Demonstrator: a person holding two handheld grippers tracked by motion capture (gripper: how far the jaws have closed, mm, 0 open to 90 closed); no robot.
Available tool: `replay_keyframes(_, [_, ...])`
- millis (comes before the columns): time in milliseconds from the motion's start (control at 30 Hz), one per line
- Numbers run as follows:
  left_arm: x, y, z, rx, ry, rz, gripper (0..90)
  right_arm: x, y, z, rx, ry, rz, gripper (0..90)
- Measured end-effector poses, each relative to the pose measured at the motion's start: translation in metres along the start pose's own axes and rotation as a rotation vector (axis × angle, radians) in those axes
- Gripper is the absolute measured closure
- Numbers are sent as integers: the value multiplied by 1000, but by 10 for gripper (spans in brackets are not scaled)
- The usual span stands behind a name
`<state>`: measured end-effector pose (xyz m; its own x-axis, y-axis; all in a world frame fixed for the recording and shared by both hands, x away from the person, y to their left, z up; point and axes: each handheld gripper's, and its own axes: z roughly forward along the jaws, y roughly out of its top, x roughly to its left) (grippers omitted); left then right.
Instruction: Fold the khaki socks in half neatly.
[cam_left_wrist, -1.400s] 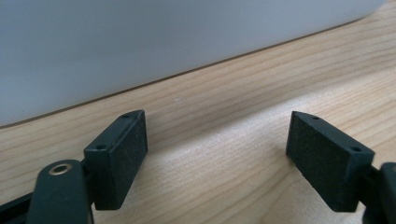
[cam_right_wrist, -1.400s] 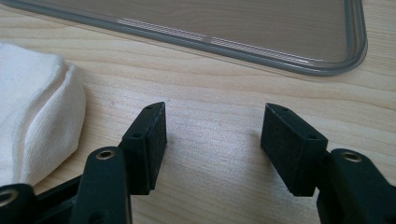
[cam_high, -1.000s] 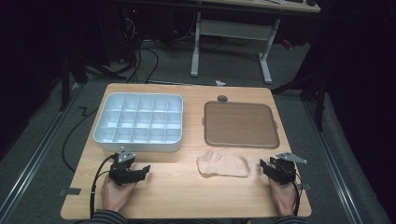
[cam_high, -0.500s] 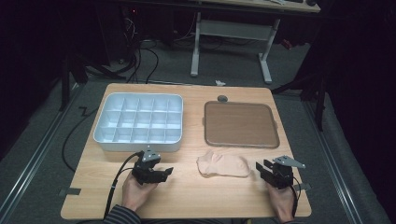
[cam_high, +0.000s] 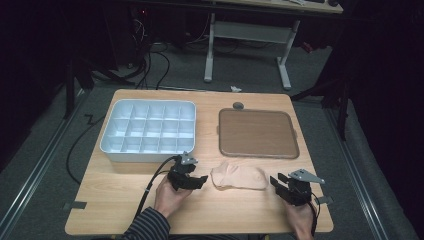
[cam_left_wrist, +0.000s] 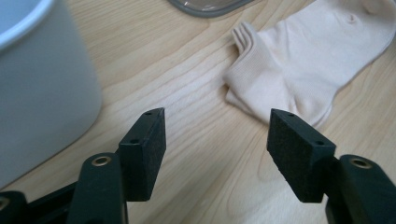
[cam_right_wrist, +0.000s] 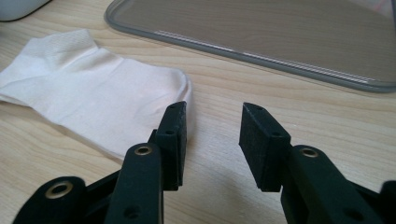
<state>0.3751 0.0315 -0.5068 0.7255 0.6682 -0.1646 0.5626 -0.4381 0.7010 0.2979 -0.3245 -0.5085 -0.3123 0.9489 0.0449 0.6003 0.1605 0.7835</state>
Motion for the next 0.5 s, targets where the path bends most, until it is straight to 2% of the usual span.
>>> replay_keyframes(267, [-5,9,28,16,-18,-13,404,9,6,1,-10,25,-21,593])
replay_keyframes(500, [-9,13,39,10,-8,-5,431,12,9,18,25,31,-16,603])
